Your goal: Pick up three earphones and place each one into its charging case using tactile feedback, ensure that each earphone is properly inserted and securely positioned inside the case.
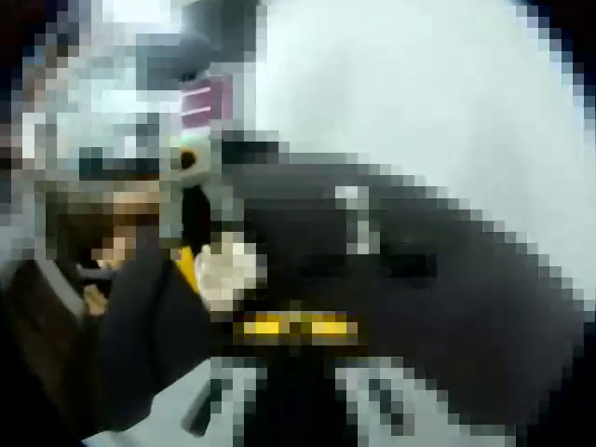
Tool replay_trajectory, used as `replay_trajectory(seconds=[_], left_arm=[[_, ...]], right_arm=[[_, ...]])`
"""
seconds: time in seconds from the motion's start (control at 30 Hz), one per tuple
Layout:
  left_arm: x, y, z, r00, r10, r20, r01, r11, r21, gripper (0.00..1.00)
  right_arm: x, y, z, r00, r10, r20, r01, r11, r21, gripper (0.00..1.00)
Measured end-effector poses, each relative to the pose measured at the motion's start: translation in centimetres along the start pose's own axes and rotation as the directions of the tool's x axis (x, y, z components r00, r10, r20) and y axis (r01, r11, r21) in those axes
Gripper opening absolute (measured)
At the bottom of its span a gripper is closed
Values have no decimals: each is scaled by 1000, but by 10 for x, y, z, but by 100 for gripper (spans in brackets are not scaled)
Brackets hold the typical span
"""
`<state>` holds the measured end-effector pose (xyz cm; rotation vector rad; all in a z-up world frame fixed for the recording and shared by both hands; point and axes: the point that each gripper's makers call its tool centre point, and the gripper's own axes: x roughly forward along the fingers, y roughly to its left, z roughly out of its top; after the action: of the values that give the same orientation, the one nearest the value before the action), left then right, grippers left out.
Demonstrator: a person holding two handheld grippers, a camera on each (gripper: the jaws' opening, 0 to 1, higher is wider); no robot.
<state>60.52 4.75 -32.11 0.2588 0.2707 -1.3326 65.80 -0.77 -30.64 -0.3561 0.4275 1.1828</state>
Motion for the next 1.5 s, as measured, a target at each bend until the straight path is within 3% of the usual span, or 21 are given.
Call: replay_trajectory(seconds=[0.07, 0.17, 0.23, 0.43, 0.5, 0.57, 0.73, 0.9, 1.1, 1.33, 1.5], left_arm=[[0, 0, 0, 1000, 0, 0, 0, 1000, 0, 16], [0, 0, 0, 1000, 0, 0, 0, 1000, 0, 16], [1, -1, 0, 1000, -1, 0, 1, 1000, -1, 16], [1, -1, 1, 1000, -1, 0, 1, 1000, -1, 16], [1, -1, 1, 1000, 0, 0, 1, 1000, -1, 16], [1, -1, 1, 1000, -1, 0, 1, 1000, -1, 16], [1, -1, 1, 1000, -1, 1, 1, 1000, -2, 16], [1, -2, 1, 1000, -1, 1, 1, 1000, 0, 16], [1, -2, 1, 1000, -2, 1, 2, 1000, 1, 16], [1, -2, 1, 1000, -2, 1, 2, 1000, 0, 16], [1, -2, 1, 1000, -2, 1, 2, 1000, 0, 16]], right_arm=[[-3, 2, 4, 1000, 14, 10, -14, 1000, -17, 8], [-10, 12, 22, 994, 66, 92, -67, 998, 10, 8], [-18, 24, 38, 983, 112, 146, -110, 994, -22, 8], [-26, 35, 54, 976, 136, 173, -125, 990, -71, 8], [-26, 36, 55, 976, 133, 173, -122, 990, -75, 8], [-22, 45, 55, 968, 170, 182, -160, 985, -67, 8], [-4, 54, 37, 981, 173, 86, -159, 976, -148, 8], [2, 60, 41, 974, 201, 101, -187, 973, -132, 8], [3, 63, 36, 979, 193, 66, -178, 966, -185, 8], [-5, 63, 41, 973, 203, 112, -181, 967, -178, 13], [-16, 50, 54, 960, 187, 210, -165, 979, -119, 20]])
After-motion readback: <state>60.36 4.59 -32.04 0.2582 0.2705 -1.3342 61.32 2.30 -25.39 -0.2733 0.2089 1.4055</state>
